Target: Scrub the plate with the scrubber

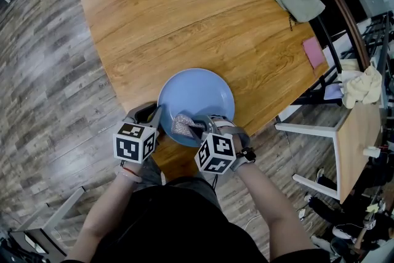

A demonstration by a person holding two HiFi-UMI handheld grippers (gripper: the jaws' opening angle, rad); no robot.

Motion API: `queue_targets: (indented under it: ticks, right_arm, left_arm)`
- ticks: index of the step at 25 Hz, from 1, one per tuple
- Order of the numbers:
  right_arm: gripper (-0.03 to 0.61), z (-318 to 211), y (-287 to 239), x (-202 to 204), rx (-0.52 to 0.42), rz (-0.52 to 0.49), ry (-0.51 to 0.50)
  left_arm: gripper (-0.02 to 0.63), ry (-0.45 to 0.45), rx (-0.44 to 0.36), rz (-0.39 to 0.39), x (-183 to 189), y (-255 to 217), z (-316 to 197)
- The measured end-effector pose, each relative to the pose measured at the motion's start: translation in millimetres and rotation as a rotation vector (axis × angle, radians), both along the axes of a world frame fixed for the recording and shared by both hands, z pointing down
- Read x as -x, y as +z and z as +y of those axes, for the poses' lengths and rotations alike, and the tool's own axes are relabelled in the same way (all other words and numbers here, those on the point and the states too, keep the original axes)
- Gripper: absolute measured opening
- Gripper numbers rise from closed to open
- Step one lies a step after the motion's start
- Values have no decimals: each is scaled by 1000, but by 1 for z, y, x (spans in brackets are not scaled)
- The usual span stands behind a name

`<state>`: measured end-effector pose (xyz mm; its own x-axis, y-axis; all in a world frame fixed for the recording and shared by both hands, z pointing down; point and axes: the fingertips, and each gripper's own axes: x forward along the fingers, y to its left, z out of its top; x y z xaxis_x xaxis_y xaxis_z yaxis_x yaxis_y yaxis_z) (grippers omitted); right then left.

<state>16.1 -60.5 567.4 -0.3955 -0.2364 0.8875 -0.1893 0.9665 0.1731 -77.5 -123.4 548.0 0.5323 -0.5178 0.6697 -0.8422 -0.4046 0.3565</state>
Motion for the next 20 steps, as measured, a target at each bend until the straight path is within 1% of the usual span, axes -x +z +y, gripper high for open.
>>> queue_targets:
  ticks: [2,8,14,20]
  right_arm:
    - [57,-3,0,-4,-8,13,1]
    - [58,-15,1,-18,-23,36,52]
    - [58,-37,0,-42,-51,65,140]
    - [57,-71,1,-68,-122,119,232]
  left_arm:
    - [44,1,-2,1,0,0,0]
    - [44,0,-4,4,1,1,-1]
    - [44,2,-3,5,1,0,0]
    - [44,6,-3,5,1,0,0]
